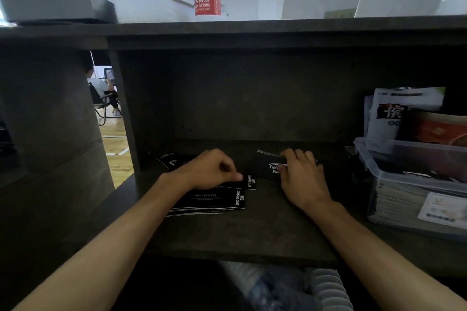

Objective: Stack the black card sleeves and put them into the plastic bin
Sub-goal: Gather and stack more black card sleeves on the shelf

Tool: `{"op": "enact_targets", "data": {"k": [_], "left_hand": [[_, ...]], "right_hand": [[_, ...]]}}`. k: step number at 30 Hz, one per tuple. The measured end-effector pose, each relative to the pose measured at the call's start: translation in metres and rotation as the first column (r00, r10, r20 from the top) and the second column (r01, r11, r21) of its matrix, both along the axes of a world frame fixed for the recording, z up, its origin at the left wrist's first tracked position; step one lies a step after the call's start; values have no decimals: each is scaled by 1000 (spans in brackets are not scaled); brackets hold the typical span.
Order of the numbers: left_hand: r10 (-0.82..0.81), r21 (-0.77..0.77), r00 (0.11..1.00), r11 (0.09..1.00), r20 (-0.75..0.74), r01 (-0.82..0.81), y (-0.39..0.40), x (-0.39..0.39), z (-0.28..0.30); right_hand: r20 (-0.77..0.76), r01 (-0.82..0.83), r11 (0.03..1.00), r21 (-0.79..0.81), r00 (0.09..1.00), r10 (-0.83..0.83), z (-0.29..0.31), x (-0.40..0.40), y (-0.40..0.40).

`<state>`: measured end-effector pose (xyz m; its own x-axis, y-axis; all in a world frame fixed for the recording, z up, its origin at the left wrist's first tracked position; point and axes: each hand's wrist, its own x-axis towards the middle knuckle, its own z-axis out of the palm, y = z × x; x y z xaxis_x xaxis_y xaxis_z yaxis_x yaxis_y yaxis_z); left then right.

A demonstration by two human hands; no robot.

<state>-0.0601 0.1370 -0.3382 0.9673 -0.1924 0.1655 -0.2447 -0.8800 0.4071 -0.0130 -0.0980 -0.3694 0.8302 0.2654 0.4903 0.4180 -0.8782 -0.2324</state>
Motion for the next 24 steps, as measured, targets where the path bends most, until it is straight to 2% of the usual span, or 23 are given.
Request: {"op": "enact_targets", "data": {"k": [2, 5, 6, 8, 12, 16, 21, 24], "left_hand": [[94, 57, 994, 994, 54, -97, 8, 1, 1], [239, 242, 970, 944, -34, -224, 20, 5, 4], [254, 252, 964, 940, -73, -228, 24, 5, 3], [243, 200, 965, 955, -95, -221, 28, 7, -1], [212, 114, 976, 970, 47, -216, 31, 7, -7], [196, 12, 974, 980, 115, -199, 32, 4, -12], [112, -296, 970, 954, 214, -45, 28, -4, 0], [62, -511, 979, 858, 197, 49, 23, -8, 9]], "right_hand": [[11, -3, 1000, 4, 1000, 3, -1, 0, 0], [21, 2, 1000, 2, 1000, -2, -1, 1, 0], [22, 3, 1000, -1, 1000, -3, -1, 1, 0], [23, 2, 1000, 2, 1000, -2, -1, 1, 0], [38, 8, 1000, 5, 999, -9, -2, 1, 0], [35, 11, 1000, 1, 999, -11, -1, 0, 0], [17, 21, 999, 25, 1000, -21, 0, -1, 1], [8, 59, 997, 42, 998, -59, 2, -1, 0]]}}
